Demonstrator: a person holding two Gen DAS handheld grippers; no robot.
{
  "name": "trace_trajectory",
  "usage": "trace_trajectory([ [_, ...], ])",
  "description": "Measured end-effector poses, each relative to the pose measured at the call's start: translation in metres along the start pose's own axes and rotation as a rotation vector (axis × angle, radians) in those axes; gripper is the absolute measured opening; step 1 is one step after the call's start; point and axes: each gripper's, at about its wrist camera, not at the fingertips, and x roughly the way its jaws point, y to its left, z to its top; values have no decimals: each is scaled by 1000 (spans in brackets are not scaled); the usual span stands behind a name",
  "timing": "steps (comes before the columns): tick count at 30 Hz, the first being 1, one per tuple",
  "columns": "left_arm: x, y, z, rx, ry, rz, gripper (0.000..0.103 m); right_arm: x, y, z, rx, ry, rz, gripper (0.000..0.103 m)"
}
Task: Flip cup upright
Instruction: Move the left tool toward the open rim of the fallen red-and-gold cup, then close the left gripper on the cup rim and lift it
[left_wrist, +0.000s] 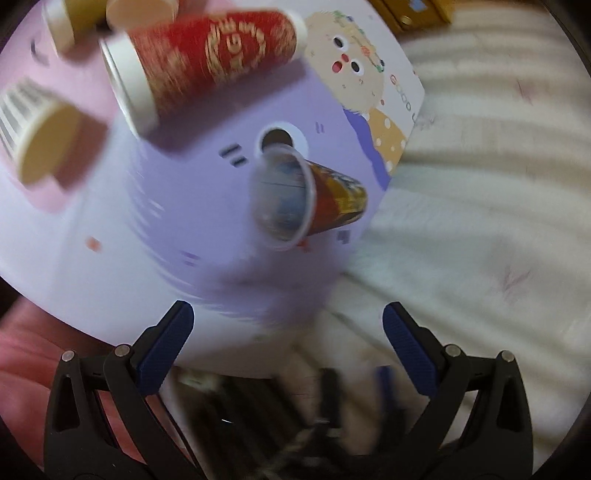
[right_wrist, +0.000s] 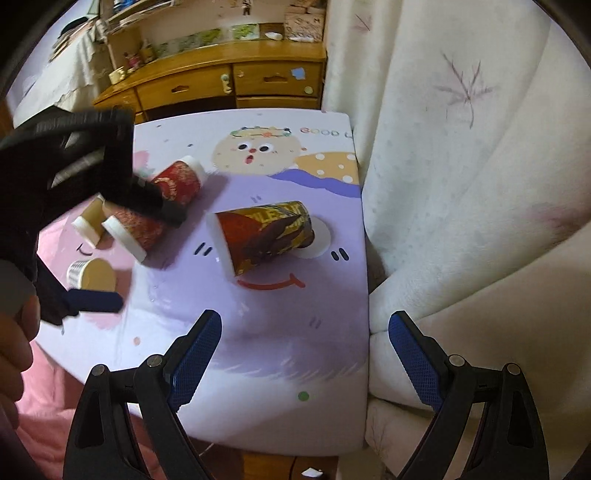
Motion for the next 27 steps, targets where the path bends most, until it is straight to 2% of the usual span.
trace_trajectory([
  [3,24,-5,5,-95,7,-91,101,22,-8,0,36,24,39,93],
  [4,30,-5,6,-112,-2,-99,101,29,-11,0,48,31,54,93],
  [7,46,-5,10,-163,-36,-106,101,53,-20,2,66,36,84,93],
  [14,75,0,27,-295,-41,-130,101,100,-28,1,109,60,36,93],
  [17,92,-1,33,-339,-20,-153,101,117,-29,5,117,67,20,93],
  [21,108,0,37,-388,-13,-178,101,122,-35,2,152,80,24,93],
  [24,112,0,43,-405,-50,-171,102,126,-42,-1,171,97,18,93],
  [27,116,0,55,-408,-40,-167,102,131,-46,-6,183,122,-4,93],
])
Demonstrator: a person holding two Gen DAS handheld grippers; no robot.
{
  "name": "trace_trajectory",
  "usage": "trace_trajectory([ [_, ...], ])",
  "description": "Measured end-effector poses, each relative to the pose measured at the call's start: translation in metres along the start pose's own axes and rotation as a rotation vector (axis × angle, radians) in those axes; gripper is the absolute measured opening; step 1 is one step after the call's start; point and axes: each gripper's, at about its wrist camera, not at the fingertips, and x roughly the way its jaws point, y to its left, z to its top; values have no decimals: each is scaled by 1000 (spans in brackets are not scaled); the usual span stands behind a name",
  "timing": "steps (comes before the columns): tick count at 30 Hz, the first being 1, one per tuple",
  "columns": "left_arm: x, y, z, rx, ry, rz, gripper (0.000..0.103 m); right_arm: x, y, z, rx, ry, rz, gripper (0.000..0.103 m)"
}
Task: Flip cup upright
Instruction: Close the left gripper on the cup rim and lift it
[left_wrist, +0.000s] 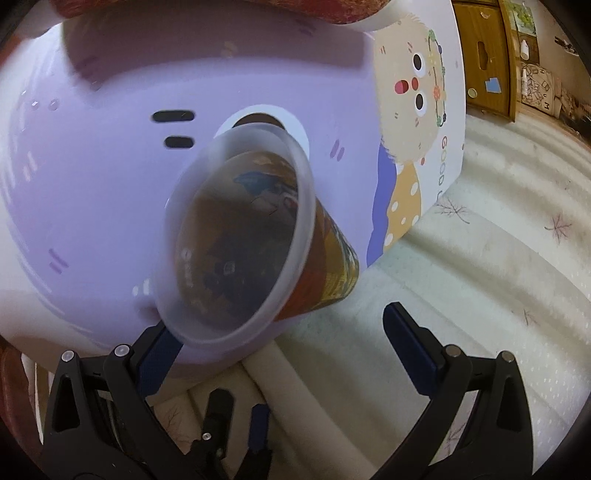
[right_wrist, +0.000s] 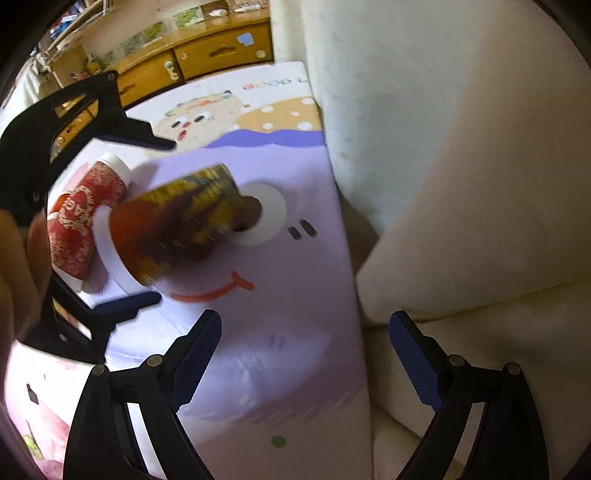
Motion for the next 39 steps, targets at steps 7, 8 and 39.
trace_trajectory([
  [7,-7,-3,28,-27,-69,41,102,9,2,-5,6,23,8,93],
  [8,-8,-4,33,-40,-81,41,102,10,3,-4,8,21,13,93],
  [39,-21,-25,63,143,135,126,72,-26,5,-8,61,-19,26,93],
])
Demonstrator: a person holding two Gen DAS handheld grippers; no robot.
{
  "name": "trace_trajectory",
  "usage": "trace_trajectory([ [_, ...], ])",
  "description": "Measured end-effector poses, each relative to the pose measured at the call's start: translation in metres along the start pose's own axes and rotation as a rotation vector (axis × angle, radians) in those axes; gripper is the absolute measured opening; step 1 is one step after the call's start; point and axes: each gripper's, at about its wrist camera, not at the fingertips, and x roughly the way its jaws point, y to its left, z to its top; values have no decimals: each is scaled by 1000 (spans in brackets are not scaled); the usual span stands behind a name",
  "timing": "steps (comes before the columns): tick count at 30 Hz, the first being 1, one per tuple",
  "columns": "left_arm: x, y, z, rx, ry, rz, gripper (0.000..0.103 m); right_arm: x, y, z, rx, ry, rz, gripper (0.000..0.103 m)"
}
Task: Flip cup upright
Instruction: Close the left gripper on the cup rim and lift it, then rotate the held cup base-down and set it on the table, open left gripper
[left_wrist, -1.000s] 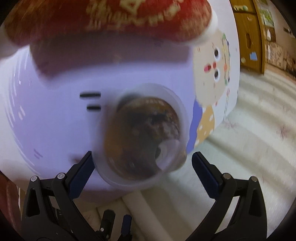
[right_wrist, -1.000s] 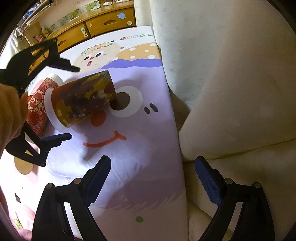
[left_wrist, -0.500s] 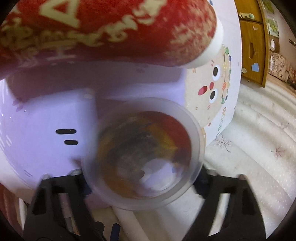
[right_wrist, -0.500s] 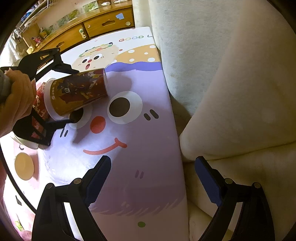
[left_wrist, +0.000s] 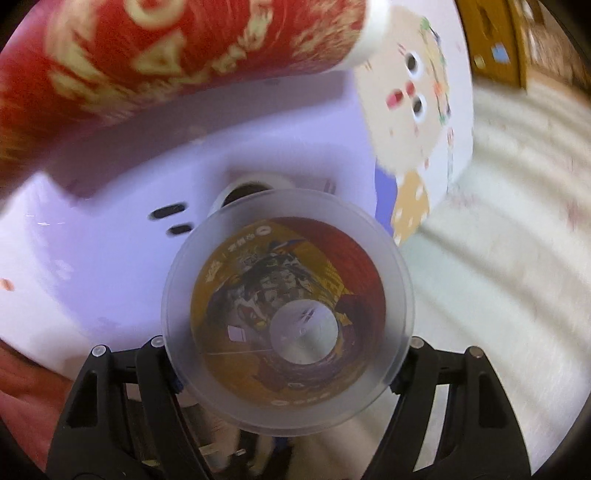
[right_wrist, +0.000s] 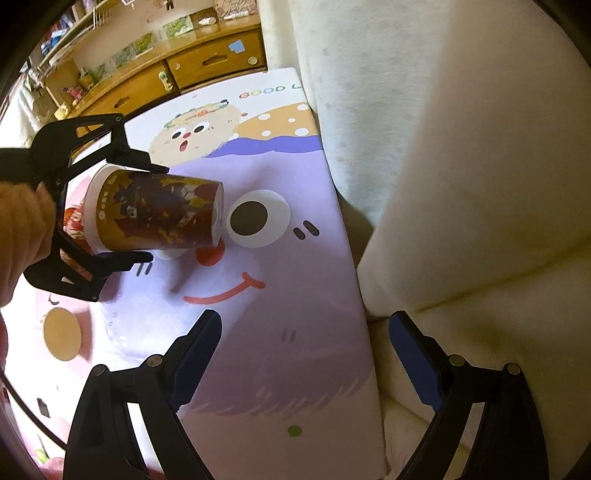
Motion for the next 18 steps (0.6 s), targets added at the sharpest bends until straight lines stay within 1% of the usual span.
trace_trajectory([
  [5,-34,9,-26,134,64,39,72,-31,2,-20,-10,-41,8,93],
  [7,-53,18,-40,189,104,72,72,-46,5,-30,-18,-64,17,93],
  [8,-61,21,-48,235,126,108,72,-52,6,-35,-21,-73,25,93],
  [10,-75,27,-62,327,137,171,72,-64,9,-44,-29,-87,47,93],
  [12,-83,38,-71,390,153,268,72,-75,15,-56,-40,-98,67,93],
  [15,-90,63,-79,412,218,376,72,-86,23,-74,-69,-99,87,93],
  [18,-94,86,-88,497,269,518,72,-92,32,-90,-93,-87,104,93],
])
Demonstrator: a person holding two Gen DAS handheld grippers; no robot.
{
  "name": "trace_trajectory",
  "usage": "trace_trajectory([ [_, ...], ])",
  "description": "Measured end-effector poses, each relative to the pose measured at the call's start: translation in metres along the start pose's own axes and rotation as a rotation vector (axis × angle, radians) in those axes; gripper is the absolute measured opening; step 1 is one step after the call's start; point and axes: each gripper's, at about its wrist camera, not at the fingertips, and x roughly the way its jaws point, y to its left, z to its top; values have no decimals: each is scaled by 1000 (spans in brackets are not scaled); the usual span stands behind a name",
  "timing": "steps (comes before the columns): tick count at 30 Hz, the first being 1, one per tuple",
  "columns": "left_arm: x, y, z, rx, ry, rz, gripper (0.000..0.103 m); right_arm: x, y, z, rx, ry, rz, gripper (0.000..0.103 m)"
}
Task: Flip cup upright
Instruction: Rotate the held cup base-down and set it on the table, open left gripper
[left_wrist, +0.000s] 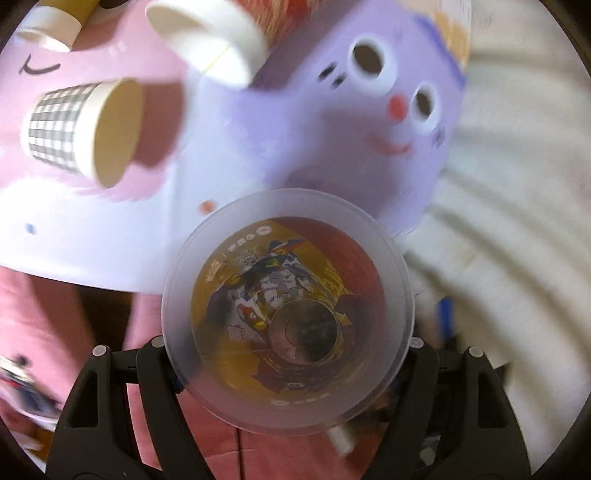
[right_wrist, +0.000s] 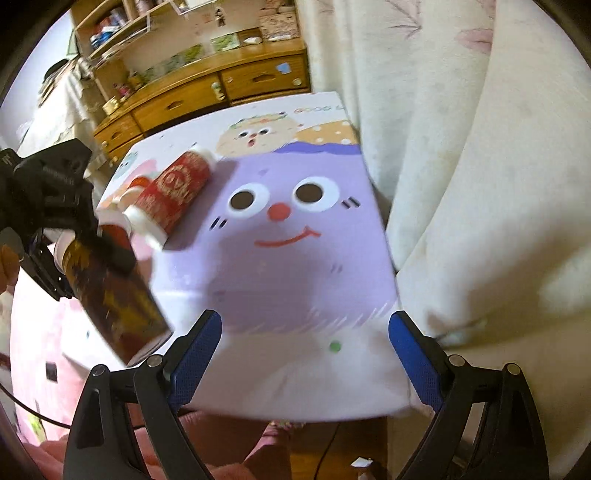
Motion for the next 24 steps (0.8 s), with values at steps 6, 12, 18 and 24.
trace_trajectory([
  [6,13,16,-3,103,4,258,72,-2,25,-25,-20,42,69,93],
  [12,27,7,3,229,-23,400,72,4,47,-30,-54,47,95,93],
  [18,37,4,6,273,-53,461,73,9,63,-28,-61,47,113,93],
  [24,46,5,6,282,-68,441,73,8,69,-28,-61,68,109,93],
])
